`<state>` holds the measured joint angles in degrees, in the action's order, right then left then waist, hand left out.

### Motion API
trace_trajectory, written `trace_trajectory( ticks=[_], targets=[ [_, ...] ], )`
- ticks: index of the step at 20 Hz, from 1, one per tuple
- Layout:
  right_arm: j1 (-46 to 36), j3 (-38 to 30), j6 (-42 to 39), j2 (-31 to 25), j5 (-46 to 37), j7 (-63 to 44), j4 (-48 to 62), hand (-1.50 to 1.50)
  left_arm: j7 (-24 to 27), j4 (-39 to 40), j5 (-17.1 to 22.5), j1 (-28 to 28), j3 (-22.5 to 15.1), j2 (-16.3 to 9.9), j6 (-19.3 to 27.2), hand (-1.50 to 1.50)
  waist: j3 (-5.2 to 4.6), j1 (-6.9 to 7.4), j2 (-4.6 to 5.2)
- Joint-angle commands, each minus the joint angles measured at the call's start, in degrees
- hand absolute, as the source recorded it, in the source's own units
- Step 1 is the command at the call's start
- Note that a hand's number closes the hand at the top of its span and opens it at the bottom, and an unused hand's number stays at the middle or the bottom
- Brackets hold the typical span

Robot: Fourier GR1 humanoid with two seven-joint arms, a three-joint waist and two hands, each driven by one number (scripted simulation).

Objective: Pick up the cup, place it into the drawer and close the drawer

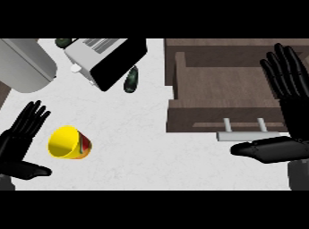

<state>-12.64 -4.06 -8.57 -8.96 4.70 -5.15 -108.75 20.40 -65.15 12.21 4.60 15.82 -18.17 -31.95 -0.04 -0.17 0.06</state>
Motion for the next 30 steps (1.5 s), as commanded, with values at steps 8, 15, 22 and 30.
trace_trajectory(
  ticks=[8, 15, 22, 30],
  targets=[
    [-2.3, -2.3, -1.9, -1.9, 1.8, -0.6, 0.8, -1.5, 24.0, 34.4, -13.3, 12.4, -0.6, -2.1, 2.8, -1.5, -0.09, -0.67, 0.21],
    [-0.7, -1.5, -1.3, -0.7, 0.6, -0.1, 0.8, -1.5, 35.6, 45.1, -17.0, 13.5, -2.2, -2.5, 5.0, -1.5, -0.13, -0.83, 0.3],
    [-2.1, -1.6, -0.9, -0.5, 1.1, -1.0, 1.1, -1.5, 39.0, 48.9, -17.3, 16.2, -2.6, 0.9, 7.3, -1.5, -0.23, -1.2, 0.54],
    [-2.7, -3.2, -2.9, -2.5, 2.9, -1.7, 2.0, -1.5, 40.4, 52.4, -17.7, 19.6, -2.4, -0.4, 7.0, -1.5, -0.23, -1.54, 0.54]
  ],
)
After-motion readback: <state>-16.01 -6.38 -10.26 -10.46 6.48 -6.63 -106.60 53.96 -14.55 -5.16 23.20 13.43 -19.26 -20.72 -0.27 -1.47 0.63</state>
